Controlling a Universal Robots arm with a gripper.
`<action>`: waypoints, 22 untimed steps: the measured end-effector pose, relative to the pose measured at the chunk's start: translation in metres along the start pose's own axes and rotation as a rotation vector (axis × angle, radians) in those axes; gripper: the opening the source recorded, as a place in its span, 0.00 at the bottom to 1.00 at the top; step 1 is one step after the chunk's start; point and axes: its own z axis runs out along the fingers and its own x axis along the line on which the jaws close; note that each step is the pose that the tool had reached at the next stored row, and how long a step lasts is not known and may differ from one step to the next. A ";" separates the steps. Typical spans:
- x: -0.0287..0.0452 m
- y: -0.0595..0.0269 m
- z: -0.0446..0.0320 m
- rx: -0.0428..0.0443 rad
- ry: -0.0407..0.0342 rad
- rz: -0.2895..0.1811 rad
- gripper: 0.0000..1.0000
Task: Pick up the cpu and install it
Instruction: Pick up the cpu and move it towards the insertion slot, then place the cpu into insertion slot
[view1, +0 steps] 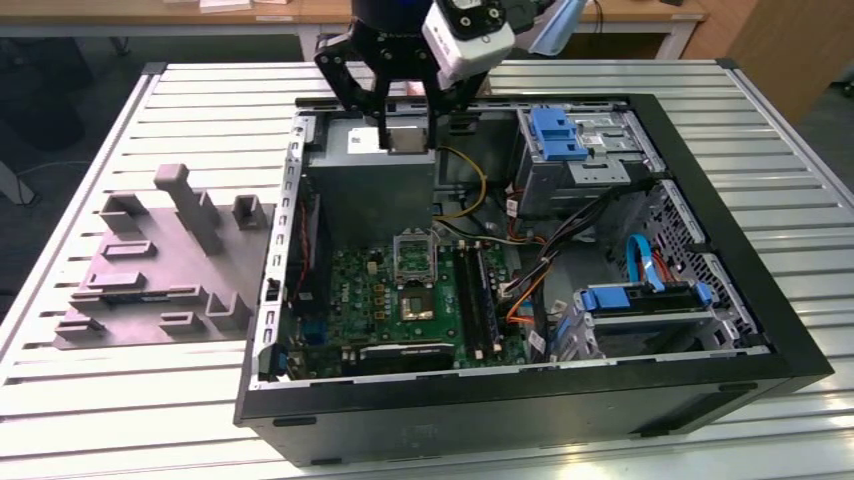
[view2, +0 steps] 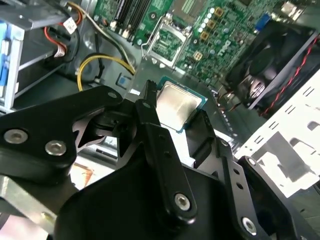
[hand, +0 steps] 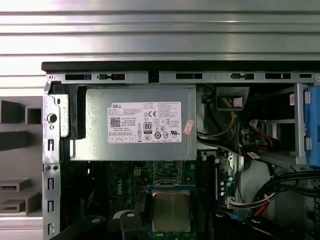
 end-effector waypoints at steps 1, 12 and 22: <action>-0.0001 -0.0022 -0.0001 0.0002 0.0001 0.000 0.47; -0.0189 -0.0131 -0.0001 0.0002 0.0001 0.002 0.47; -0.0254 -0.0138 0.0000 0.0001 0.0001 0.001 0.47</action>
